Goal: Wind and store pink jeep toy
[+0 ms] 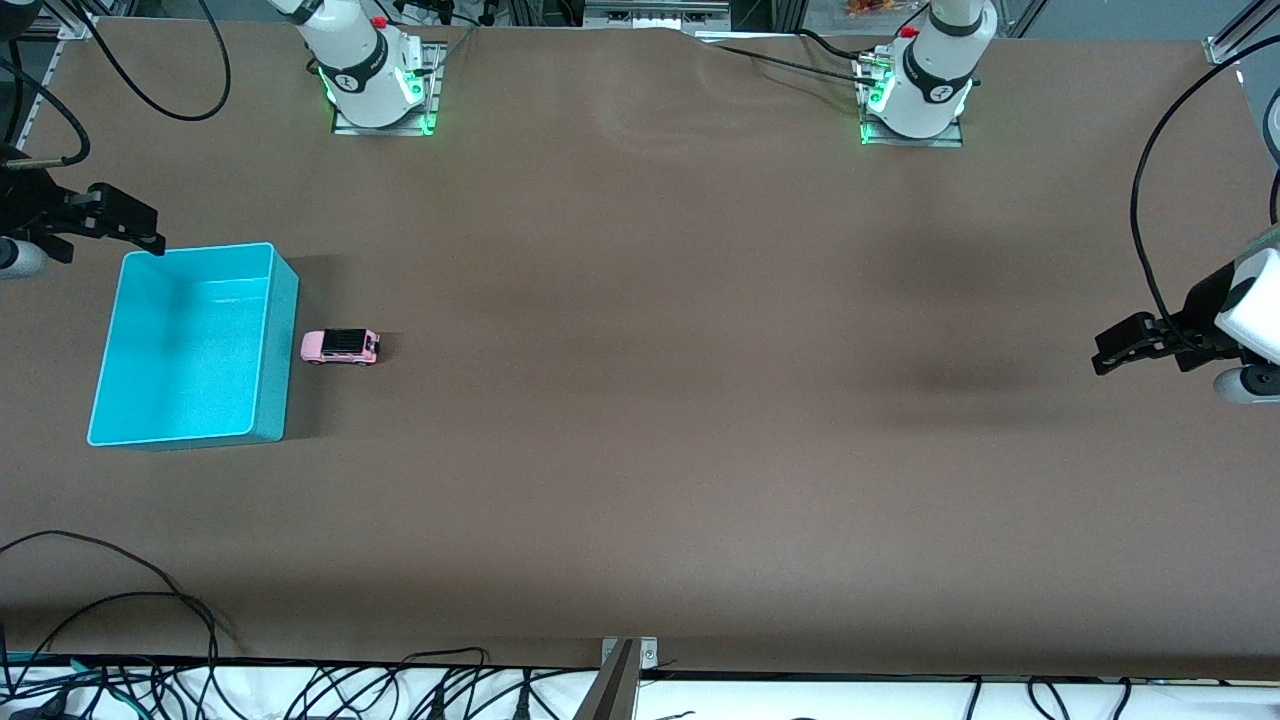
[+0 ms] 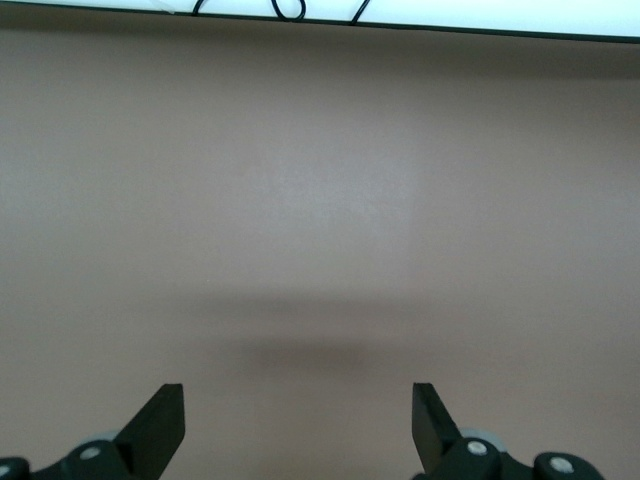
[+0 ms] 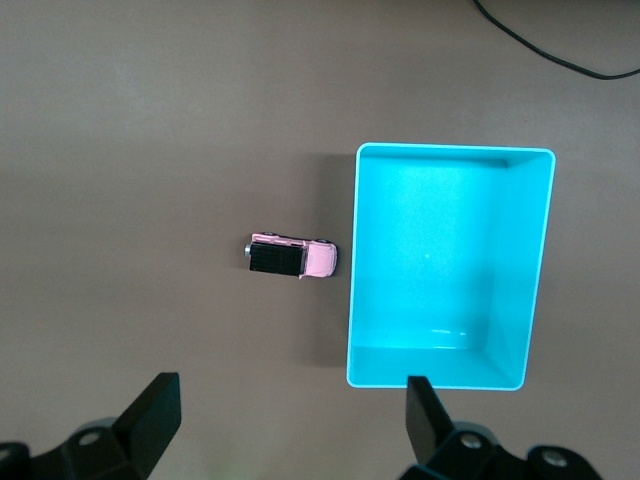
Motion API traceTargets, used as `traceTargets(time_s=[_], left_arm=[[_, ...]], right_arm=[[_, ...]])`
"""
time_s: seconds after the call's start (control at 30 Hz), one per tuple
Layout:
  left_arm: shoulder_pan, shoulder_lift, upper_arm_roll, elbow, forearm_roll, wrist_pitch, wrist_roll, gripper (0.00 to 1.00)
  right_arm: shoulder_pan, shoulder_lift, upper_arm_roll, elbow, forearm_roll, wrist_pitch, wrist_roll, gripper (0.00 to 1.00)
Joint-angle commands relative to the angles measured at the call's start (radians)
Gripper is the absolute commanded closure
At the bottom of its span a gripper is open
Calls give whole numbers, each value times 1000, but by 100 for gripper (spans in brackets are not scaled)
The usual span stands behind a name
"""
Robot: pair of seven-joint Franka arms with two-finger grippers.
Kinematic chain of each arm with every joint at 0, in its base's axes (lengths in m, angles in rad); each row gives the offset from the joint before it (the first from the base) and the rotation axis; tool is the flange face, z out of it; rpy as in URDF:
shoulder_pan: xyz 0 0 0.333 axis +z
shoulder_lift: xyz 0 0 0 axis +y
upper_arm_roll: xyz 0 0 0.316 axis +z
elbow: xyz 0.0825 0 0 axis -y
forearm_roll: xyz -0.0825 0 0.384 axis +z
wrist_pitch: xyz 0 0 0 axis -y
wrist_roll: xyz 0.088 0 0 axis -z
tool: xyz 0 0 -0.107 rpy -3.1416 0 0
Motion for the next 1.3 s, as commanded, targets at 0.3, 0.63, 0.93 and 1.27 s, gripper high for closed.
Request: traceTargets(time_s=[0.3, 0.63, 0.93, 1.27], left_arm=[[6, -49, -26, -25, -54, -48, 26, 0], [8, -79, -72, -71, -53, -46, -46, 0], [24, -76, -66, -54, -53, -45, -37, 0], [28, -79, -68, -54, -53, -48, -47, 0]], right_arm=[[4, 3, 7, 16, -19, -9, 5, 0], [5, 2, 7, 16, -17, -9, 5, 0], [4, 3, 7, 16, -16, -8, 6, 0], [2, 8, 5, 16, -7, -6, 8, 0]])
